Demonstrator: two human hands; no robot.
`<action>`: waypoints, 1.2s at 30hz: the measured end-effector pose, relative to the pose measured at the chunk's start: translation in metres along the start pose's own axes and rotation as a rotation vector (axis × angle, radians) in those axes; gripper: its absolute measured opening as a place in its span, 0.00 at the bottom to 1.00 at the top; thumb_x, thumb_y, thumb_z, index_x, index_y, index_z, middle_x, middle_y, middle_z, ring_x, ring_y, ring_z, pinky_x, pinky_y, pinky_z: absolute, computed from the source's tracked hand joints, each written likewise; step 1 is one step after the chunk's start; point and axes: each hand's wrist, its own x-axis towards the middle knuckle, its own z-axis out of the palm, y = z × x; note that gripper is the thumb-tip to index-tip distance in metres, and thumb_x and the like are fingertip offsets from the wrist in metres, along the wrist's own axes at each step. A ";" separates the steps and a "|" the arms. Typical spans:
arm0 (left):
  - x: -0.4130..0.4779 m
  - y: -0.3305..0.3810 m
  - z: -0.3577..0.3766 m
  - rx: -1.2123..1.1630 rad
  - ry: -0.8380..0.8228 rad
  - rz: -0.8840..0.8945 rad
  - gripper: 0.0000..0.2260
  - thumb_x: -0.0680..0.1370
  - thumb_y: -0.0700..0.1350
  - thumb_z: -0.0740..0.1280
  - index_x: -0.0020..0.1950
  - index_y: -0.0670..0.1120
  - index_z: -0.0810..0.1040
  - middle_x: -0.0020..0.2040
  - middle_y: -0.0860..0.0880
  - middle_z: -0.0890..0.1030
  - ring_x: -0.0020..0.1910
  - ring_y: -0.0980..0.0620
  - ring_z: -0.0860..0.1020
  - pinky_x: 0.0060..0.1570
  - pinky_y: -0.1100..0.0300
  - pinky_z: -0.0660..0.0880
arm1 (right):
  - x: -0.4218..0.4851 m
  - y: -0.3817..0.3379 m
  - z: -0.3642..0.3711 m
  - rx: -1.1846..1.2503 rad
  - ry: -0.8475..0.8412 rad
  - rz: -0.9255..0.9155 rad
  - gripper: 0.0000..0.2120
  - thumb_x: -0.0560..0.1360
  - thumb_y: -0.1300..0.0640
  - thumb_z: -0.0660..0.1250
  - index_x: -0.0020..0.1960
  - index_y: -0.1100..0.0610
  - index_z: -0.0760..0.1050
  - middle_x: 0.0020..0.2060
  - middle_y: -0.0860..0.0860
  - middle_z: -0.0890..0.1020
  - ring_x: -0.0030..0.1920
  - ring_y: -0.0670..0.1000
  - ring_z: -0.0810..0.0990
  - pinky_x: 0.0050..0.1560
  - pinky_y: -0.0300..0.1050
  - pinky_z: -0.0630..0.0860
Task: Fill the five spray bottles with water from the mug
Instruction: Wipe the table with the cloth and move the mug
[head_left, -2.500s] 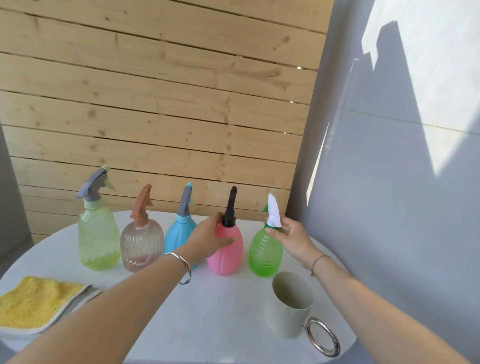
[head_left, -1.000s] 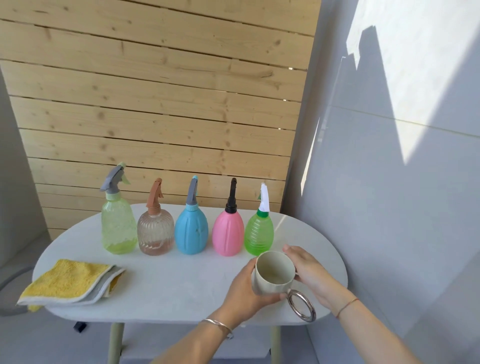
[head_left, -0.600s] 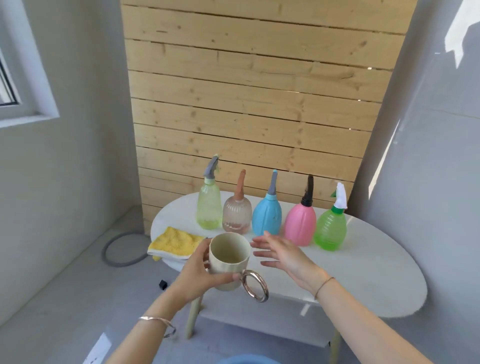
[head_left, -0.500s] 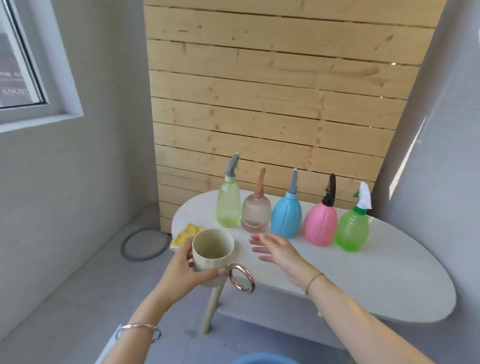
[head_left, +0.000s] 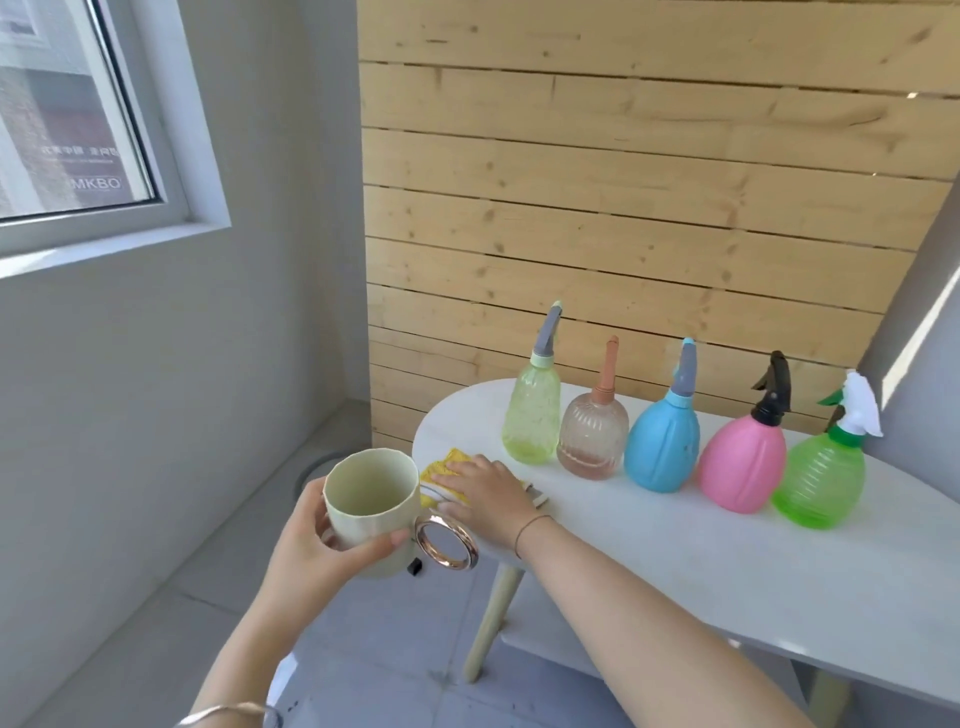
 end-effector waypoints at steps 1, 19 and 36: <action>0.000 0.000 0.001 -0.006 0.006 -0.001 0.38 0.51 0.56 0.80 0.60 0.56 0.75 0.53 0.59 0.83 0.50 0.63 0.81 0.45 0.65 0.76 | 0.004 -0.002 0.003 -0.012 0.039 0.025 0.22 0.81 0.47 0.57 0.74 0.49 0.65 0.74 0.51 0.65 0.73 0.53 0.59 0.70 0.48 0.55; 0.022 -0.021 -0.004 0.045 -0.032 -0.011 0.39 0.50 0.56 0.82 0.60 0.56 0.75 0.52 0.59 0.83 0.51 0.62 0.81 0.45 0.66 0.75 | 0.070 0.014 0.030 0.091 0.163 0.297 0.24 0.81 0.47 0.51 0.74 0.53 0.61 0.74 0.60 0.62 0.75 0.61 0.57 0.75 0.54 0.52; 0.013 0.004 0.059 0.009 -0.105 -0.066 0.42 0.48 0.59 0.78 0.62 0.55 0.75 0.52 0.57 0.84 0.50 0.64 0.81 0.46 0.65 0.73 | -0.095 0.046 0.015 0.090 0.157 0.257 0.23 0.82 0.46 0.45 0.77 0.45 0.56 0.77 0.52 0.56 0.77 0.53 0.52 0.74 0.47 0.50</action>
